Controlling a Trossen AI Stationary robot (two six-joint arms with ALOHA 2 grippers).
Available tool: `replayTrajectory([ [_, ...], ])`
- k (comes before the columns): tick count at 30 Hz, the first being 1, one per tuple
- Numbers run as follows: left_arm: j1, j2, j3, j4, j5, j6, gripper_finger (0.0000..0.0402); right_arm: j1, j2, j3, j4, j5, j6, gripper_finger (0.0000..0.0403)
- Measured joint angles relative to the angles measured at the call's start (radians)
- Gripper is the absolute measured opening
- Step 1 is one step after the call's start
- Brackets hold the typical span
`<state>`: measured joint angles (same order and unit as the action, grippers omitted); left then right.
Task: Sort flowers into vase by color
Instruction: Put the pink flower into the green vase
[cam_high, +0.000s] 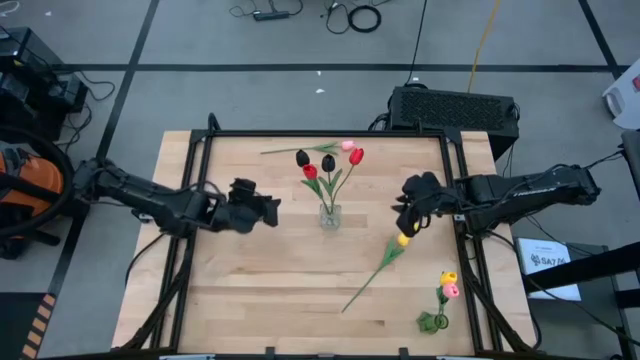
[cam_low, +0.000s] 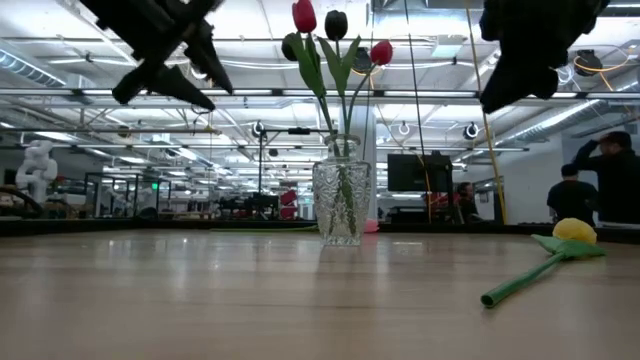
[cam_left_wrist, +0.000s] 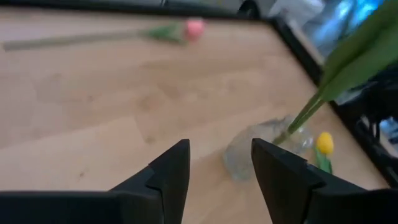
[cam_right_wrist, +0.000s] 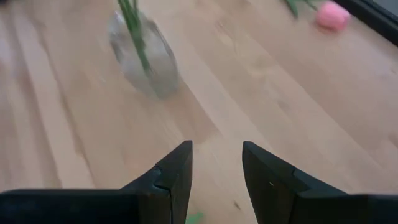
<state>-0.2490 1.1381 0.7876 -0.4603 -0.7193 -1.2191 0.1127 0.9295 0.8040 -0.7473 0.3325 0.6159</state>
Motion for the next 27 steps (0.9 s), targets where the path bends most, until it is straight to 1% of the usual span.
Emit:
replayTrajectory([
  [2,0.073,0.0,0.0,0.0,0.116,0.037,0.0179,0.0,0.0,0.0,-0.028,0.0,0.0,0.0132],
  [4,0.163,0.001,0.0,-0.001,0.211,0.124,0.018,0.0,0.0,0.0,-0.036,0.0,0.0,0.0132],
  [7,0.312,0.001,0.0,-0.001,0.302,0.297,0.018,0.0,0.0,0.0,-0.037,0.002,-0.002,0.0132],
  [9,0.428,0.001,0.0,-0.001,0.354,0.418,0.018,0.0,0.0,0.0,-0.036,0.003,0.001,0.0132],
  [10,0.491,0.001,0.0,0.0,0.395,0.478,0.018,0.0,0.0,0.0,-0.036,0.004,0.007,0.0132],
  [14,0.74,0.042,0.002,0.03,0.613,0.706,0.018,0.0,0.0,0.0,-0.035,0.04,0.045,0.0132],
  [17,0.888,0.11,0.025,0.065,0.774,0.851,0.018,-0.005,0.0,0.0,-0.035,0.082,0.094,0.0132],
  [19,0.95,0.179,0.071,0.071,0.846,0.943,0.018,-0.015,0.0,0.0,-0.035,0.089,0.132,0.0132],
  [21,0.982,0.261,0.14,0.059,0.884,1.056,0.018,-0.028,0.0,0.0,-0.035,0.094,0.165,0.0132],
  [24,0.998,0.388,0.259,0.031,0.912,1.212,0.018,-0.047,0.0,0.0,-0.035,0.132,0.215,0.0132],
  [27,1.002,0.513,0.377,-0.032,0.915,1.373,0.018,-0.067,0.0,0.0,-0.034,0.162,0.267,0.0132],
])
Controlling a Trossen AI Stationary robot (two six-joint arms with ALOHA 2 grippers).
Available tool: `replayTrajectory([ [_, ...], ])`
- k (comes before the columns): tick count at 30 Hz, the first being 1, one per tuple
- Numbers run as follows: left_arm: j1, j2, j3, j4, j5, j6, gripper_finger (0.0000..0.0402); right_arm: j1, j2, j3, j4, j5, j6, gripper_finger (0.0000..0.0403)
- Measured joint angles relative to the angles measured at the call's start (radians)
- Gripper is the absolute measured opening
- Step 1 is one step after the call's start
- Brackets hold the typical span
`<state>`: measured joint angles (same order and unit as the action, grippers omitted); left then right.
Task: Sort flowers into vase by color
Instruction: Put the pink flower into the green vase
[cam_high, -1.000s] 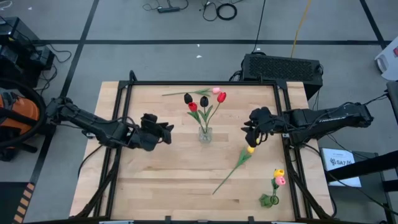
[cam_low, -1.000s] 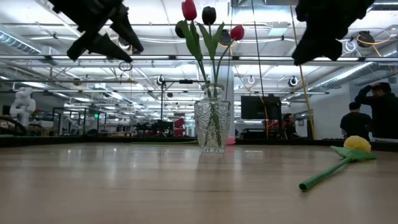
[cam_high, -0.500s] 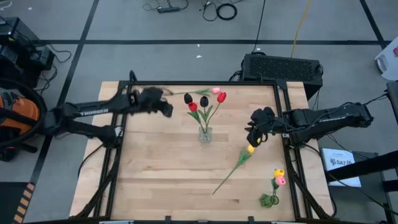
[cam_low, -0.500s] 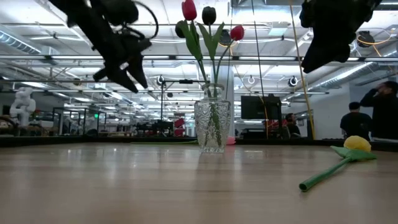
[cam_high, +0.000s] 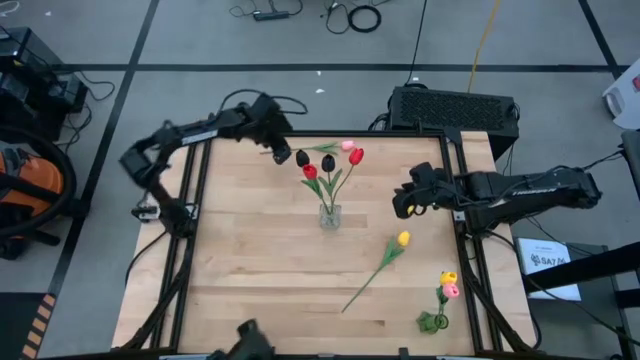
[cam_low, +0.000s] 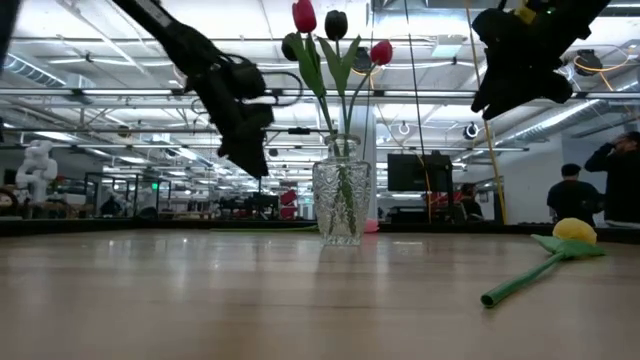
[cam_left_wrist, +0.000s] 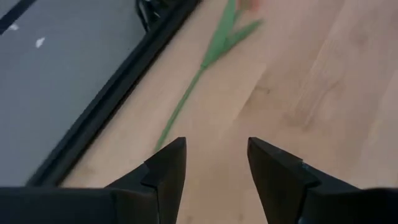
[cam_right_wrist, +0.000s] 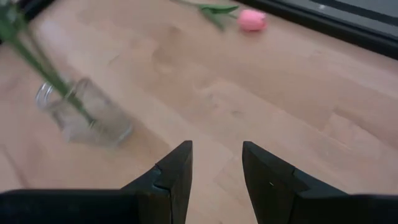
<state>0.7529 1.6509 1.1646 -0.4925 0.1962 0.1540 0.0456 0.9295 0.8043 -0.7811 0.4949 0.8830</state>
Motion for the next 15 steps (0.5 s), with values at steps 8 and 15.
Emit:
replayTrajectory([
  [8,0.0,0.241,0.222,-0.105,0.002,0.235,0.018,-0.02,0.0,0.0,0.003,0.036,0.157,0.0132],
  [15,0.014,0.389,0.299,-0.123,0.021,0.255,0.018,-0.02,0.0,0.0,0.008,0.037,0.249,0.0132],
])
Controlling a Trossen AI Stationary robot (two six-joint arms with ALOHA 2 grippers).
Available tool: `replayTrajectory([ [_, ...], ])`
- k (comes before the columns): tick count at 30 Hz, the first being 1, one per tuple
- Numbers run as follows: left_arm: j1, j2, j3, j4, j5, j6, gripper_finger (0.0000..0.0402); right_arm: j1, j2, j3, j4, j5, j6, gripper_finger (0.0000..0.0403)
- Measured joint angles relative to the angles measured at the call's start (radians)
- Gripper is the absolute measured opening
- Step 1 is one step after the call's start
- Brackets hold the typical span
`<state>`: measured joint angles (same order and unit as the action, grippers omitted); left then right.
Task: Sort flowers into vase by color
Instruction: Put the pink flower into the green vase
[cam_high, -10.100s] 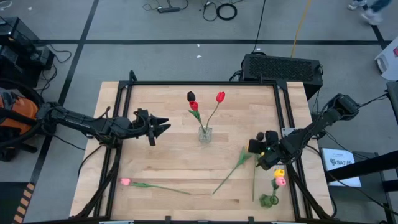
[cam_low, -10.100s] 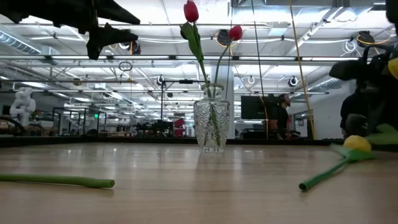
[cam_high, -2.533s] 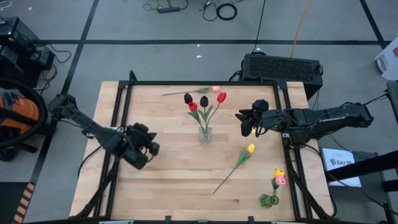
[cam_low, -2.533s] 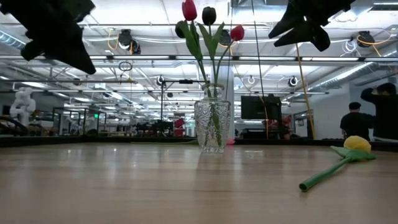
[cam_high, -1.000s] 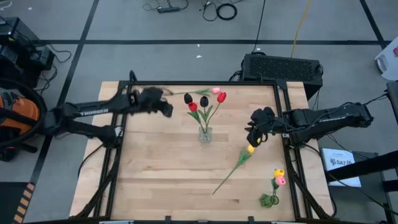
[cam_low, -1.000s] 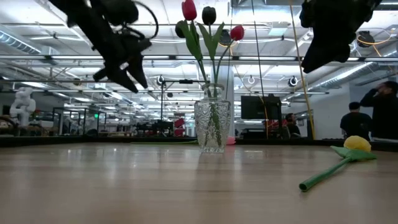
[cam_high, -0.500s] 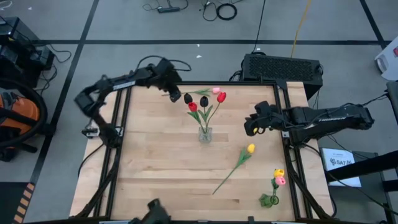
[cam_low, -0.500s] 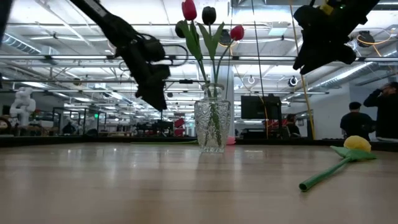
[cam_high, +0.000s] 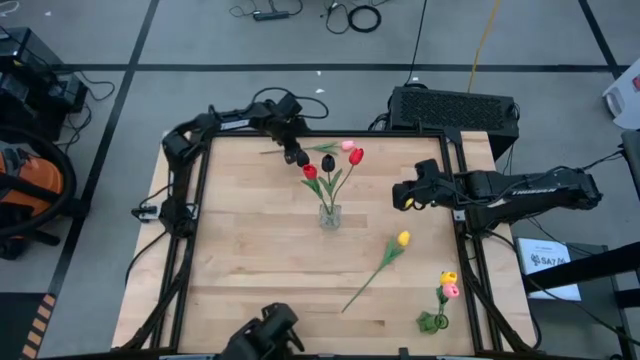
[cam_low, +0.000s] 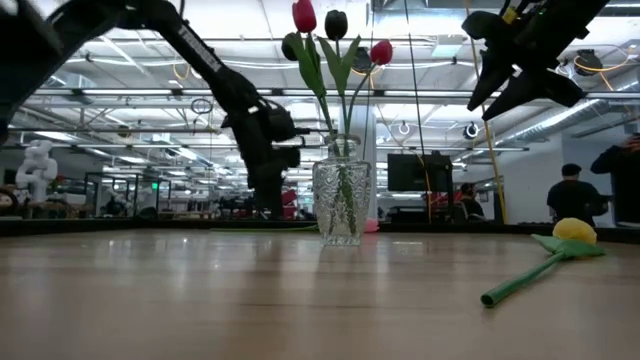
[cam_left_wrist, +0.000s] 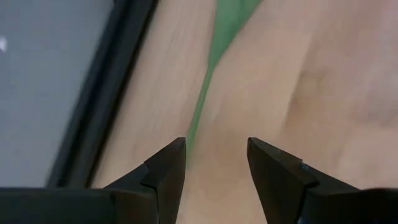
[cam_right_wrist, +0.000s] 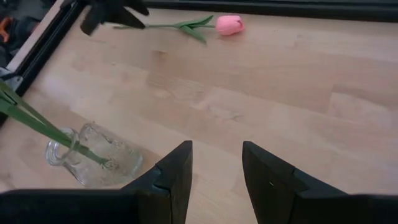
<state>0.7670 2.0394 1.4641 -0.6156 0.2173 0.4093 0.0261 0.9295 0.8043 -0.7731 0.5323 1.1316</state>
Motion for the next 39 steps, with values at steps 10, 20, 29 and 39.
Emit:
replayTrajectory([
  [10,0.026,0.112,0.017,-0.018,0.021,0.021,0.0155,0.0,0.0,0.0,0.052,0.021,0.035,0.0132],
  [20,0.025,0.115,0.015,-0.04,-0.016,-0.011,0.0007,0.0,0.0,0.0,0.069,0.022,0.031,0.0132],
  [29,0.013,-0.025,0.002,-0.294,-0.033,-0.125,0.0002,0.0,0.0,0.0,0.067,0.019,-0.055,0.0132],
  [39,-0.087,-0.248,0.007,-0.586,-0.036,-0.449,0.0001,0.0,0.0,0.0,0.064,-0.017,-0.202,0.0132],
])
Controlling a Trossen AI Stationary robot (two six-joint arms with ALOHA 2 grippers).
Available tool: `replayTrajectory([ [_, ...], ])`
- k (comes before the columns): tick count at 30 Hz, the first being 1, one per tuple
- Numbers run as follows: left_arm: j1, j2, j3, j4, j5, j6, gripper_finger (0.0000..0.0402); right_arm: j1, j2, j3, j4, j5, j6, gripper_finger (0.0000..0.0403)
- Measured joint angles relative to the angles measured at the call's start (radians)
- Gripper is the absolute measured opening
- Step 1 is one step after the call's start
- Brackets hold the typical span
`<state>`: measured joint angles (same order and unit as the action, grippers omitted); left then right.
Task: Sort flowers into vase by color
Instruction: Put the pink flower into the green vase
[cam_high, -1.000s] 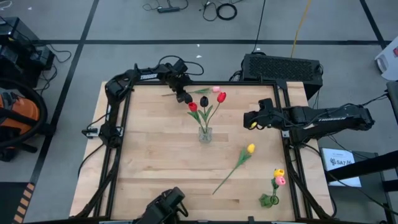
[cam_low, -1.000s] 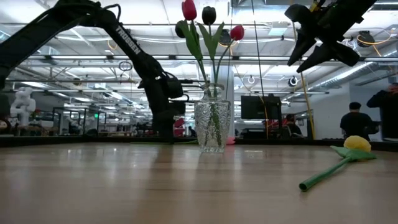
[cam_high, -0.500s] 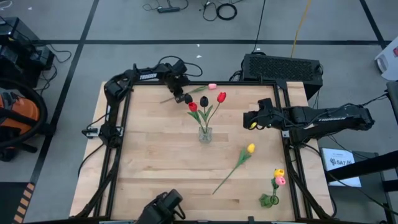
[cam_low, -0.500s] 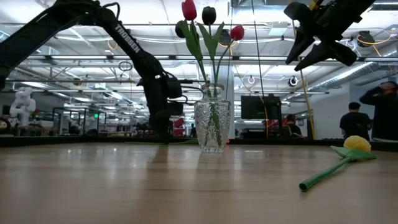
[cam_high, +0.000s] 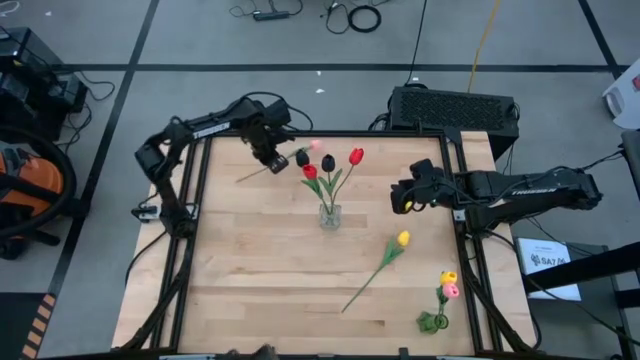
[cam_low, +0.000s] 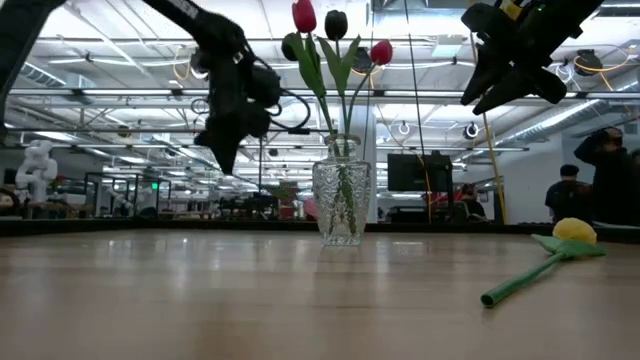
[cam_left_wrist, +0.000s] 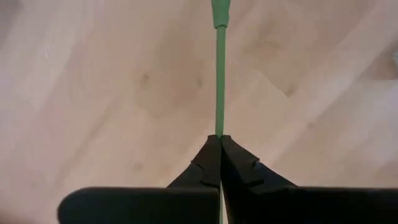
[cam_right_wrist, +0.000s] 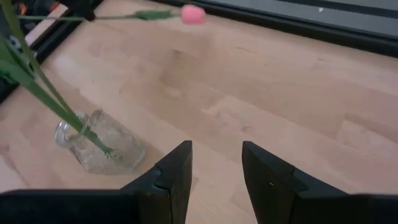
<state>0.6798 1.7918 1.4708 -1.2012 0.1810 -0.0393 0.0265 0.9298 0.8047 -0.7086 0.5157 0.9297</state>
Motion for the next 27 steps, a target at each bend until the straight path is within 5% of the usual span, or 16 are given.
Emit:
replayTrajectory([
  [12,-0.23,-0.303,0.001,-0.13,-0.054,-0.527,0.0,0.002,0.0,0.0,-0.008,-0.077,-0.146,0.0132],
  [21,-0.541,-0.52,0.001,-0.093,-0.325,-0.905,0.0,0.002,0.0,0.0,-0.008,-0.077,-0.214,0.0132],
  [27,-0.723,-0.592,0.002,0.12,-0.54,-0.942,0.0,0.002,0.0,0.0,-0.008,-0.077,-0.236,0.0132],
])
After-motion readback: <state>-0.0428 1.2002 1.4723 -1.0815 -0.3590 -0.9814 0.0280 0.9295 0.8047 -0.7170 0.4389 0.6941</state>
